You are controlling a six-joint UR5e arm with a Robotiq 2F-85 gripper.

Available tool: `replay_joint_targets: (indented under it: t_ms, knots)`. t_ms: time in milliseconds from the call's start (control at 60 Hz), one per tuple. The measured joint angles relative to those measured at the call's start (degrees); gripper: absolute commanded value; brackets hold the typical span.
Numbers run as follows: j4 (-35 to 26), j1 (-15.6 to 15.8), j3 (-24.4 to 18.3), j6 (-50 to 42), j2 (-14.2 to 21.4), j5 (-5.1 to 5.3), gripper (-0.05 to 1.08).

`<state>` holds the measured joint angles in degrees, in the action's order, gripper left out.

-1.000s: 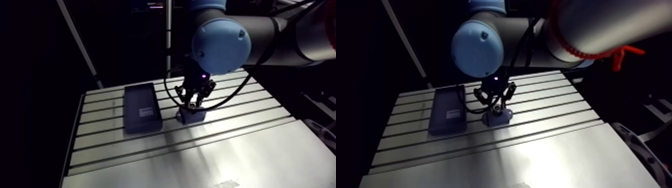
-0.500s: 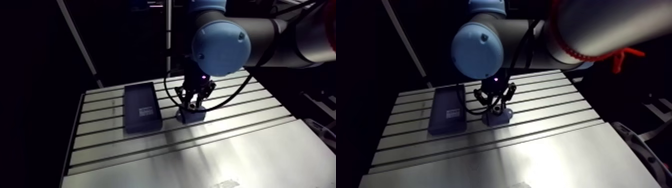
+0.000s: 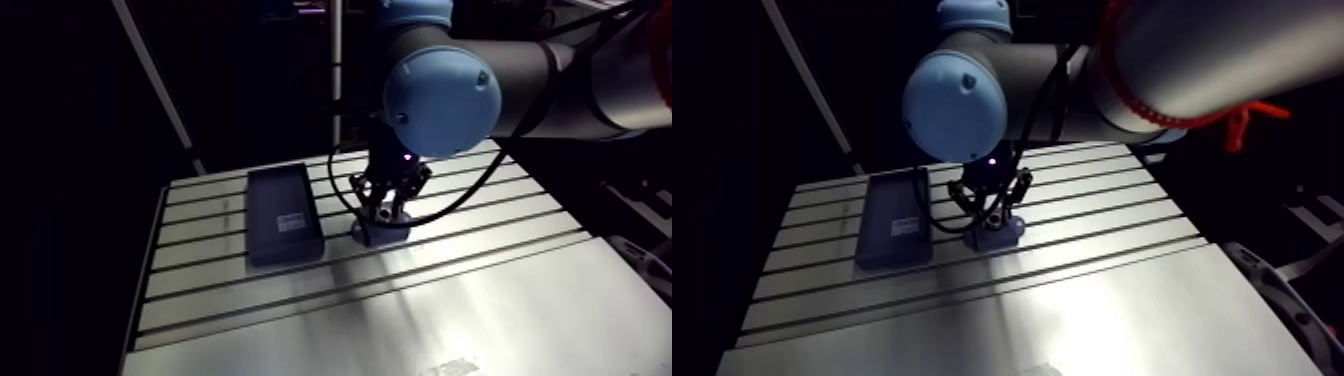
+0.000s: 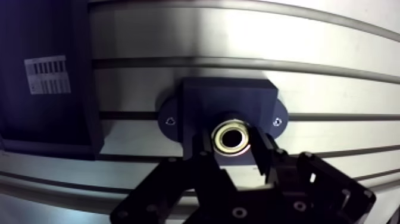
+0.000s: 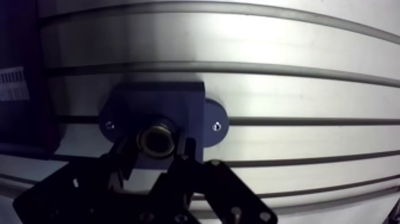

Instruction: Pick up the bearing and press it into the housing until flush.

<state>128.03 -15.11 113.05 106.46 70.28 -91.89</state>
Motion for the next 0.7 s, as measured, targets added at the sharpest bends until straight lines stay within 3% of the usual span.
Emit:
replay_joint_targets:
  t_ms: [700]
  knots:
    - [0.0, -0.2, 0.1, 0.1, 0.0, 0.01, 0.71]
